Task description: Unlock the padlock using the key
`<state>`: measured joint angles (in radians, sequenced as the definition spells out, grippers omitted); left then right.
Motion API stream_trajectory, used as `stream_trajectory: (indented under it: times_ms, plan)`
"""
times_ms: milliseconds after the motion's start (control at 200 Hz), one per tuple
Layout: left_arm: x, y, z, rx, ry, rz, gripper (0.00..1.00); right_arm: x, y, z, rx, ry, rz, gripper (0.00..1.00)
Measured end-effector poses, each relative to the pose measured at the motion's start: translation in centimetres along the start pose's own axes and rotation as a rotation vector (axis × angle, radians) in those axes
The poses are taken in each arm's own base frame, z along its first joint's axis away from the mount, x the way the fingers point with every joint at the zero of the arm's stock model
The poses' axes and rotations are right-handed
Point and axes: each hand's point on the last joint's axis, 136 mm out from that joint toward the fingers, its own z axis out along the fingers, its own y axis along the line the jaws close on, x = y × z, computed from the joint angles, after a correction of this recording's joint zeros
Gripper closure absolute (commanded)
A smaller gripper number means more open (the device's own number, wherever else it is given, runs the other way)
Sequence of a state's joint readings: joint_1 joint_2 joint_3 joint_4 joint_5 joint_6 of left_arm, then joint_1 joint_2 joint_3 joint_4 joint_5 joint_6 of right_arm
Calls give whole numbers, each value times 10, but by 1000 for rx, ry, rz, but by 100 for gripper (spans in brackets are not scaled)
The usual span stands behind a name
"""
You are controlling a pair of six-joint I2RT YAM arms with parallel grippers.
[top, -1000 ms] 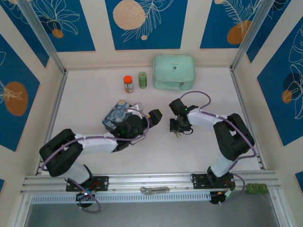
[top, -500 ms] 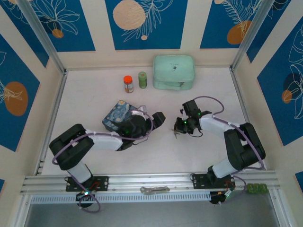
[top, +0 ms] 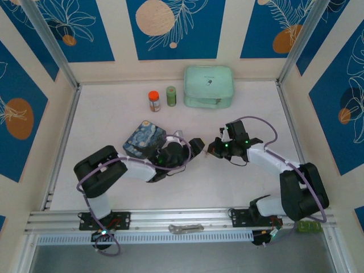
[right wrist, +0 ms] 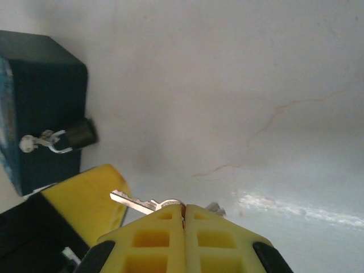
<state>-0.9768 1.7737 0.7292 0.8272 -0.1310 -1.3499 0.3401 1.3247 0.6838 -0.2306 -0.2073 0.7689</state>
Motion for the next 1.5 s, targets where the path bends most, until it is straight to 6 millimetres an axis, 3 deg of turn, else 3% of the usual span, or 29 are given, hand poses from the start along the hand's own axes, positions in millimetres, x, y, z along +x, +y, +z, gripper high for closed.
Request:
stream_trajectory:
  times_ms: [225,440,565,870,980,1075,1345,1500]
  plan:
    - [2,-2,6,16,3,-36,47,-6,11,-5,-45,-41,10,100]
    - [3,-8,8,40,7,-34,85,-5,12,-3,-54,-44,12,100]
    - [2,-7,8,35,1,-31,100,-7,13,-3,-57,-53,7,100]
    - [1,-7,9,40,-5,-16,100,-9,17,-14,-57,-91,-6,99]
    - [1,-13,10,54,-4,-3,100,-10,19,-17,-62,-98,-12,51]
    - [1,-15,10,65,-1,30,100,-11,20,-21,-67,-107,-24,35]
    - [-15,-27,9,160,58,180,100,-35,47,-79,-259,-229,-151,33]
    - [-29,-46,1,289,104,250,100,-38,65,-100,-383,-253,-258,39]
